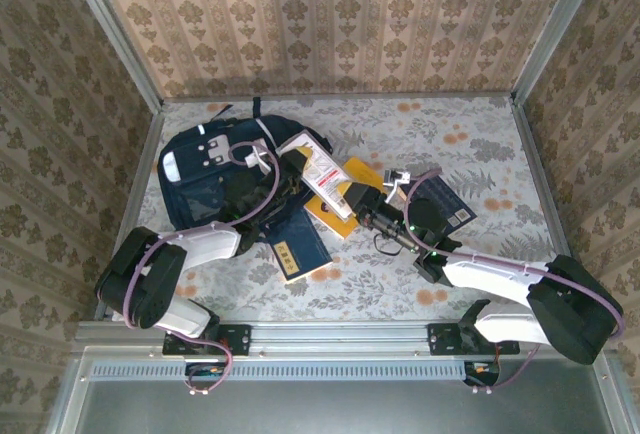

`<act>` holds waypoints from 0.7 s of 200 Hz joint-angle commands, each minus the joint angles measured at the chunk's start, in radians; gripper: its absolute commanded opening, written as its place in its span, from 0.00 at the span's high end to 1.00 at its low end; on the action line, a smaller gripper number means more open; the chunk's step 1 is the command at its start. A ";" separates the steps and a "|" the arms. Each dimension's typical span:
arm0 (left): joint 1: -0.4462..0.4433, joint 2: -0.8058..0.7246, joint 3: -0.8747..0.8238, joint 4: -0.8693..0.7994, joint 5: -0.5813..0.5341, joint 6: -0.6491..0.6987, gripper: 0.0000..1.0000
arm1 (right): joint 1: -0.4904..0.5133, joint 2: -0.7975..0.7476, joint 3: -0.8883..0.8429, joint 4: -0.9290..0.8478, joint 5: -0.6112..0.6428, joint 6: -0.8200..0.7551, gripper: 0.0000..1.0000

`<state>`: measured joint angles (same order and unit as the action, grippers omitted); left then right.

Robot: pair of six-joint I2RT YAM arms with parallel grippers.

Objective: Pack the student bag

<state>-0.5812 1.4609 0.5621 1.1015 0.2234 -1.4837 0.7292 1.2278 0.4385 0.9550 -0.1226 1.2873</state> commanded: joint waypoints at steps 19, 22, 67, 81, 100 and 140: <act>0.004 -0.015 0.012 -0.018 -0.010 0.071 1.00 | 0.018 -0.014 0.012 0.046 0.040 0.006 0.56; 0.004 -0.014 0.012 -0.019 -0.010 0.070 1.00 | 0.017 -0.014 0.012 0.042 0.043 0.006 0.58; 0.003 -0.012 0.016 -0.027 0.006 0.073 0.93 | 0.018 -0.017 0.013 -0.037 0.099 -0.005 0.89; 0.005 -0.013 0.021 -0.043 0.023 0.079 0.75 | 0.016 -0.027 0.012 -0.065 0.108 -0.016 0.91; 0.017 -0.034 0.010 -0.086 0.045 0.099 0.59 | 0.016 -0.058 0.010 -0.133 0.129 -0.044 0.93; 0.118 -0.141 0.010 -0.329 0.112 0.192 0.49 | -0.008 -0.172 -0.007 -0.357 0.181 -0.128 0.94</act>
<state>-0.5236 1.4059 0.5583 0.9424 0.2733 -1.3865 0.7387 1.1378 0.4370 0.7540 -0.0078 1.2297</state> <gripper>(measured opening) 0.503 0.130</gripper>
